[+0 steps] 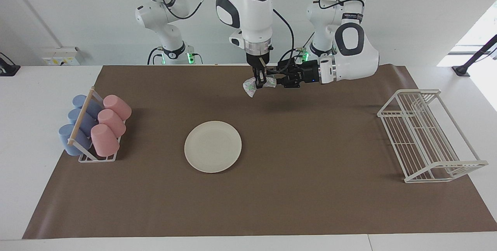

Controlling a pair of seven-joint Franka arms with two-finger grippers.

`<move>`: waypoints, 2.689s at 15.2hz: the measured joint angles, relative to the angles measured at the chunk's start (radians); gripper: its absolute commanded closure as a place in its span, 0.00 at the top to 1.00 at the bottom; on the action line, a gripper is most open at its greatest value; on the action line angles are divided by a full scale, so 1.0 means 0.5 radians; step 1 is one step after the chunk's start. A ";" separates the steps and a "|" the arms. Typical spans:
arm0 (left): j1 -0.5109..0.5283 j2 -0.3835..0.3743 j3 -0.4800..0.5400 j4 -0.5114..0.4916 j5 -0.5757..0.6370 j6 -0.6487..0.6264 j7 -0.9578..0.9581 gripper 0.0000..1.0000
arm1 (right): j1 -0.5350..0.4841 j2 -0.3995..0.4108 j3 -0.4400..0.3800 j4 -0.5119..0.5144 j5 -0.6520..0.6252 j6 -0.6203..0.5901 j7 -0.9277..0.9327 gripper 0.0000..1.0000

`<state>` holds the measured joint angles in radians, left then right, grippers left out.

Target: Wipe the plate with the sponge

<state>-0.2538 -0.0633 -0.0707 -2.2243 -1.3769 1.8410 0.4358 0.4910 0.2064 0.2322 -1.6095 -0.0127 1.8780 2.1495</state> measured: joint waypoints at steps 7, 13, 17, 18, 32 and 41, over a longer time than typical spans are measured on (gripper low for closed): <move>-0.010 -0.015 0.003 -0.023 -0.033 0.017 -0.013 0.00 | 0.000 0.007 0.001 0.000 0.000 0.000 0.000 0.51; -0.009 -0.017 0.004 -0.027 -0.047 0.014 -0.033 0.00 | -0.155 -0.073 0.003 0.013 -0.002 -0.142 -0.409 1.00; 0.001 -0.018 0.033 -0.043 -0.046 0.012 -0.042 0.00 | -0.575 -0.225 -0.017 0.017 -0.014 -0.413 -1.380 1.00; 0.006 -0.018 0.037 -0.043 -0.045 0.012 -0.049 0.00 | -0.692 -0.270 -0.020 0.019 -0.014 -0.462 -1.640 1.00; 0.146 -0.026 0.052 0.172 0.793 0.009 -0.632 0.00 | -1.424 -0.417 -0.030 0.008 -0.015 -0.703 -4.064 1.00; 0.192 0.085 0.047 0.588 1.698 -0.117 -1.191 0.00 | -0.965 -0.354 -0.565 -0.041 -0.013 -0.647 -4.240 1.00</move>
<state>-0.1580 -0.0210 -0.0473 -1.9302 -0.5280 1.7824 -0.1597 0.0084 0.0294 -0.0505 -1.6301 -0.0192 1.5546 0.0292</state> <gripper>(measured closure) 0.952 0.000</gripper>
